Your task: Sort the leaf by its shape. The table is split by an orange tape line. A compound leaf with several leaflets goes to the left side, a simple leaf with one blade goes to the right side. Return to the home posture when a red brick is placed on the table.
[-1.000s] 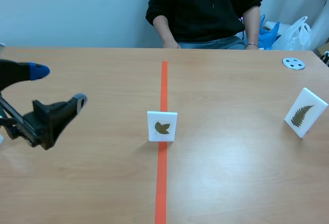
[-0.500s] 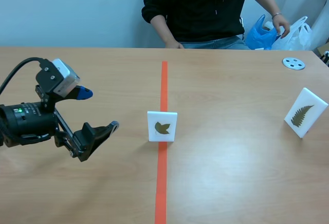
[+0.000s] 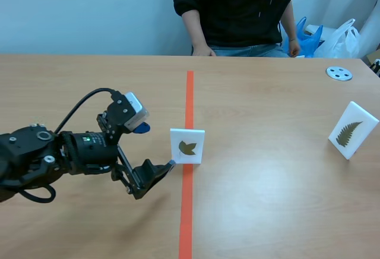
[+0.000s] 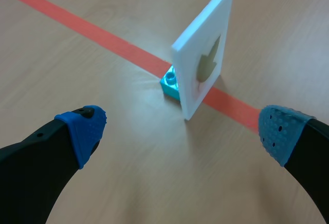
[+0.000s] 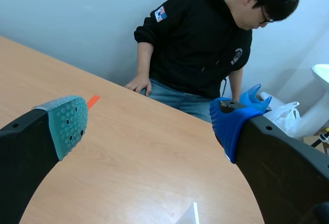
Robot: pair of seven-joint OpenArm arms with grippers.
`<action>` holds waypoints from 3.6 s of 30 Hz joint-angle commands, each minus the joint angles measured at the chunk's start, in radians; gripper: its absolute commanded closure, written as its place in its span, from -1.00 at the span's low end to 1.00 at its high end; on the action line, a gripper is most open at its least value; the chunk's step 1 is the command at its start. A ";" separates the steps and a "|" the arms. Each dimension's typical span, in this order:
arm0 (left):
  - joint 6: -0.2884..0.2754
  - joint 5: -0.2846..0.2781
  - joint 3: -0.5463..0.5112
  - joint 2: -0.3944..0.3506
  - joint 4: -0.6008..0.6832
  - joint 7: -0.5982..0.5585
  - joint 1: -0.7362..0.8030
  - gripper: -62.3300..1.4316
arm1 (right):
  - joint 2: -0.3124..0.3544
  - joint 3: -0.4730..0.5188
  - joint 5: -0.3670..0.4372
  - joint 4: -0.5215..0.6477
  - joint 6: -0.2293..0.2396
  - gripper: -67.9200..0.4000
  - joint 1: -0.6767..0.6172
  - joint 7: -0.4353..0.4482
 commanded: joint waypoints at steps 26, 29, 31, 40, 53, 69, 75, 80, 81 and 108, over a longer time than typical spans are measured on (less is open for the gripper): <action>-0.001 0.041 0.077 0.211 -0.267 -0.059 -0.137 -0.84 | 0.013 0.002 0.003 0.001 -0.008 -0.44 -0.002 0.014; -0.001 0.041 0.077 0.220 -0.271 -0.060 -0.137 -0.63 | 0.013 0.002 0.003 0.001 -0.008 -0.44 -0.002 0.014; -0.001 0.041 0.077 0.223 -0.271 -0.060 -0.137 -0.51 | 0.013 0.002 0.003 0.001 -0.008 -0.44 -0.002 0.014; 0.003 0.038 0.077 0.224 -0.271 -0.063 -0.137 0.28 | 0.013 0.002 0.003 0.001 -0.008 -0.44 -0.002 0.014; 0.003 0.037 0.077 0.224 -0.271 -0.071 -0.137 0.64 | 0.013 0.002 0.003 0.001 -0.008 -0.44 -0.002 0.010; 0.003 -0.036 -0.047 0.210 -0.268 -0.087 -0.122 0.64 | 0.013 0.002 0.000 0.001 -0.008 -0.44 -0.002 0.010; 0.002 -0.077 -0.211 0.167 -0.265 -0.085 -0.104 0.64 | 0.013 0.002 0.000 0.001 -0.008 -0.44 -0.002 0.010; -0.001 -0.077 -0.313 0.105 -0.262 -0.086 -0.084 0.64 | 0.013 0.002 0.000 0.001 -0.008 -0.44 -0.002 0.010; -0.001 -0.081 -0.330 0.089 -0.261 -0.087 -0.077 0.64 | 0.013 0.002 0.000 0.001 -0.008 -0.44 -0.002 0.010; 0.035 -0.146 -0.659 -0.134 -0.261 -0.111 0.153 0.64 | 0.013 0.002 0.000 0.001 -0.008 -0.44 -0.002 0.010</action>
